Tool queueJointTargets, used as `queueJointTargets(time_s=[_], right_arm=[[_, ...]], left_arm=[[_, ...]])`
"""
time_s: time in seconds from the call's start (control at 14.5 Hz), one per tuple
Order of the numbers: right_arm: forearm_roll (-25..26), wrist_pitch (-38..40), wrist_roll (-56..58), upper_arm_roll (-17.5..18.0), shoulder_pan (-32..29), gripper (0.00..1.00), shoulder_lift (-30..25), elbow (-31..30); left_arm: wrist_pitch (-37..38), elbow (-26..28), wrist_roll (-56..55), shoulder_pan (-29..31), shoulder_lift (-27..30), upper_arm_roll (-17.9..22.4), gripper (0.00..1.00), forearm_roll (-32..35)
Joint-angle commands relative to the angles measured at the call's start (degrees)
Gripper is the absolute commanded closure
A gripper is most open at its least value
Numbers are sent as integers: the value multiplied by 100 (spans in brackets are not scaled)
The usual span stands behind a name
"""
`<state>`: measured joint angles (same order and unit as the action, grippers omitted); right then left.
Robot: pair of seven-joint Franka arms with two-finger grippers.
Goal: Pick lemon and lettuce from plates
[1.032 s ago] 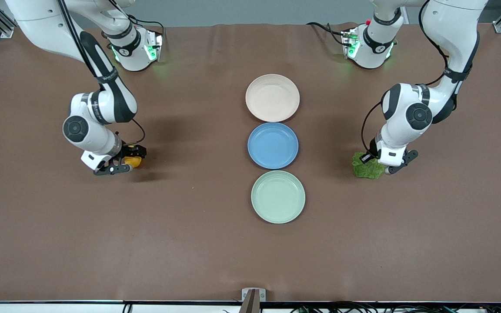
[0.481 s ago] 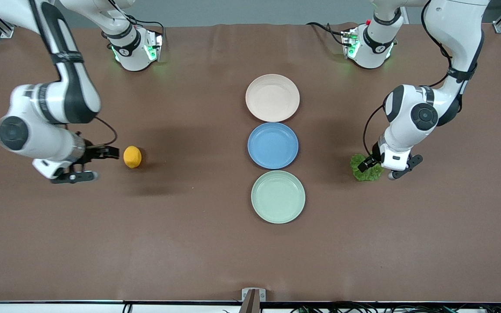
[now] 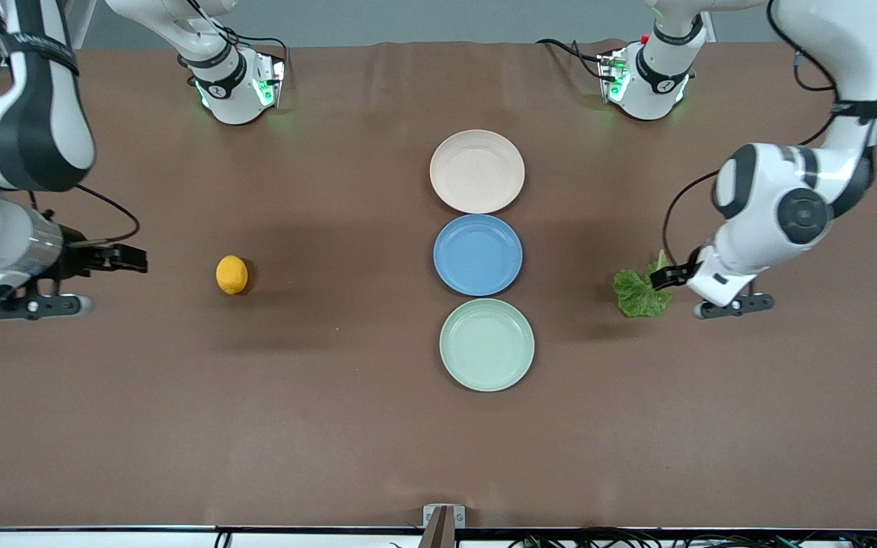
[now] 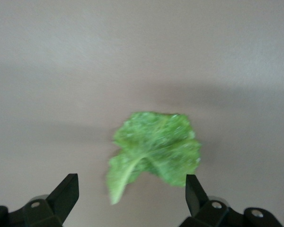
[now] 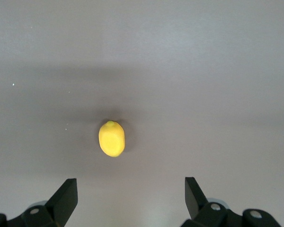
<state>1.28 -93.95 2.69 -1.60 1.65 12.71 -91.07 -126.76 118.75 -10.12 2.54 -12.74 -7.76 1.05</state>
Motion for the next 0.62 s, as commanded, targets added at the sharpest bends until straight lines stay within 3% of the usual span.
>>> queueJointTargets(time_s=[0.0, 0.28, 0.55], right_arm=[[101, 341, -32, 46, -182, 0, -5, 387], [110, 920, 3, 54, -296, 0, 47, 1142], [-100, 957, -14, 72, -508, 0, 65, 1223]], left_arm=[[607, -124, 947, 343, 499, -42, 1, 1], [1608, -518, 1143, 502, 1290, -42, 0, -17], [3057, -1755, 1099, 502, 1441, -16, 0, -17]])
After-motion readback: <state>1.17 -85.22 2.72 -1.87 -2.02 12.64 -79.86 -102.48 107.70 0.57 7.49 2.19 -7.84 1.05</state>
